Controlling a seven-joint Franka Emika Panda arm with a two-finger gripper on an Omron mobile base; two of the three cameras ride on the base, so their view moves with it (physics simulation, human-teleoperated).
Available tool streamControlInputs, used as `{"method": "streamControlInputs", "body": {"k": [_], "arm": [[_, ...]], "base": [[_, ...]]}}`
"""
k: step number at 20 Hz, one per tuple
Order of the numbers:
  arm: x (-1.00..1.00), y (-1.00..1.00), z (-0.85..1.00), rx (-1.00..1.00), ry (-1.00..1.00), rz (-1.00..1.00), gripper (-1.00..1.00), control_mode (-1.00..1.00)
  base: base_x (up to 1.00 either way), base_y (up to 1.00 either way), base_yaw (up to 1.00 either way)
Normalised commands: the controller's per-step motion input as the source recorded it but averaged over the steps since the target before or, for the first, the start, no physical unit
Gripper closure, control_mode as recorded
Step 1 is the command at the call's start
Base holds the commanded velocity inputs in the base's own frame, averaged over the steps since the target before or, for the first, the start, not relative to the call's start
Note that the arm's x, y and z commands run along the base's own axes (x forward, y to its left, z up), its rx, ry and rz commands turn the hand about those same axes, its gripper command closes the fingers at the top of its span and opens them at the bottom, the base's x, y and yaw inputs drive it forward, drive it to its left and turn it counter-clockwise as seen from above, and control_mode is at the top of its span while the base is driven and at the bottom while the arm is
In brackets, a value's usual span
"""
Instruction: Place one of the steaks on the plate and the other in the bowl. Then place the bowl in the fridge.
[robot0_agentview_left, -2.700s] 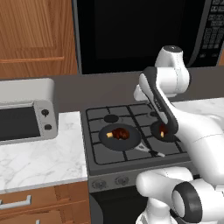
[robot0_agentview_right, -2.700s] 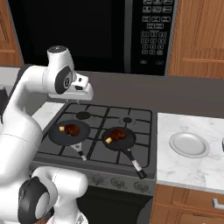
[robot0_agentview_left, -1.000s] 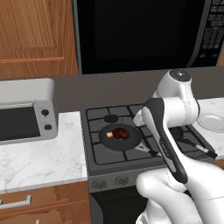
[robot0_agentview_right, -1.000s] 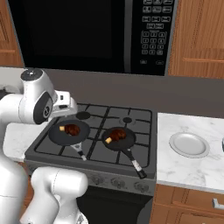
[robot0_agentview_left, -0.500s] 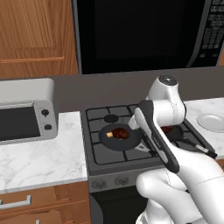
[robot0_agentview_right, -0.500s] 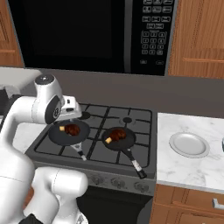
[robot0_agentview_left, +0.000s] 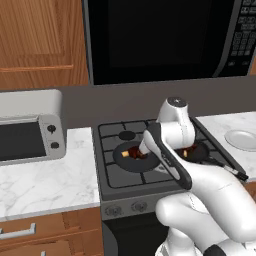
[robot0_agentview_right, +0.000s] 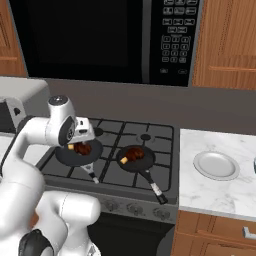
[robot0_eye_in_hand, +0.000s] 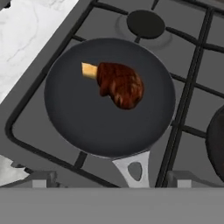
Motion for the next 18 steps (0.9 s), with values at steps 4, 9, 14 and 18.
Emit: {"method": "streamControlInputs", "body": {"k": [4,9,14,18], "arm": [[0.51,0.01,-0.47,0.0,0.1,0.05,-1.0,-1.0],[0.46,0.17,-0.26,0.0,0.09,0.04,-1.0,-1.0],[0.46,0.12,-0.06,0.0,0.06,0.02,-1.0,-1.0],[0.29,0.0,-0.06,0.0,0.11,0.04,-1.0,-1.0]], "base": [[0.0,0.0,0.0],[0.0,0.0,0.0],[0.0,0.0,0.0],[0.0,0.0,0.0]]}}
